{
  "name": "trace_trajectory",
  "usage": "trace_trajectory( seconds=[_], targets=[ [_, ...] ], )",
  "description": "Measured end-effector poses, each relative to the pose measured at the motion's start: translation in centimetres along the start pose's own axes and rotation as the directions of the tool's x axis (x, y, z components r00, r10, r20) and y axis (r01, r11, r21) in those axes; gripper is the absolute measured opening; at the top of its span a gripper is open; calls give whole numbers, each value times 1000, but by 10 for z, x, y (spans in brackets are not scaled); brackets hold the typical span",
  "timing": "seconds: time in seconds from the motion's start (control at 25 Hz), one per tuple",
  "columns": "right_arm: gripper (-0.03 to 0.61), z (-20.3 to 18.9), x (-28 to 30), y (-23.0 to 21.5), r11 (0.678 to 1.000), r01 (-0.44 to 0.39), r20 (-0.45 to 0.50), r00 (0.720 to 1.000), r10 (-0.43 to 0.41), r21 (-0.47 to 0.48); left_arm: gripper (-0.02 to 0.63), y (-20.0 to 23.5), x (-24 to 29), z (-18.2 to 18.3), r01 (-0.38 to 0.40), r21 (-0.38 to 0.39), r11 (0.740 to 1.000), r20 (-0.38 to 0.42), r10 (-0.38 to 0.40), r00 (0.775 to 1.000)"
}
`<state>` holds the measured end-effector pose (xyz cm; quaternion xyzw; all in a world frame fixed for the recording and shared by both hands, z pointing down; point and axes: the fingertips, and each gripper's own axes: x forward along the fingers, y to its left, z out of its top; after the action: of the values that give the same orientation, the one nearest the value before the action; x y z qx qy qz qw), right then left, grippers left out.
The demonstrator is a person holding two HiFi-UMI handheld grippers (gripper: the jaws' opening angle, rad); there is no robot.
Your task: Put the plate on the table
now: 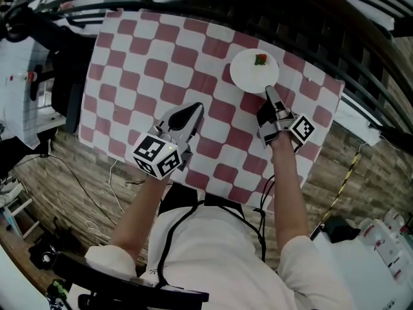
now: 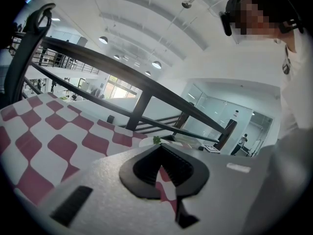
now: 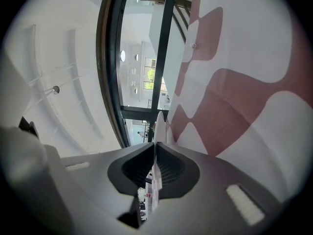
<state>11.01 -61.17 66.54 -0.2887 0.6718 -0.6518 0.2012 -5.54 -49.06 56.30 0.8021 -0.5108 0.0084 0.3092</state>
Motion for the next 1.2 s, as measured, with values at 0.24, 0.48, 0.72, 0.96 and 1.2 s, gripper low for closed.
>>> trace_trajectory(
  seconds=[0.24,0.48,0.72,0.96,1.2],
  targets=[
    [20,1,3,-14,998,58,6,998,-58,18,6,0,-3,-1,-4,-9,1000,-1,4,1000],
    [15,0,3,-31,984,176,4,984,-176,40,6,-4,-5,-1,-4,-15,1000,-1,4,1000],
    [17,3,11,-41,963,266,3,964,-266,31,6,-6,-7,1,-2,-12,1000,4,2,1000],
    [25,1,24,-47,941,339,-4,941,-339,0,6,-7,-11,0,-4,-6,1000,7,4,1000],
    [127,-2,31,-39,944,330,-11,944,-330,-19,6,-11,-19,4,3,-3,1000,15,-3,1000]
  ],
)
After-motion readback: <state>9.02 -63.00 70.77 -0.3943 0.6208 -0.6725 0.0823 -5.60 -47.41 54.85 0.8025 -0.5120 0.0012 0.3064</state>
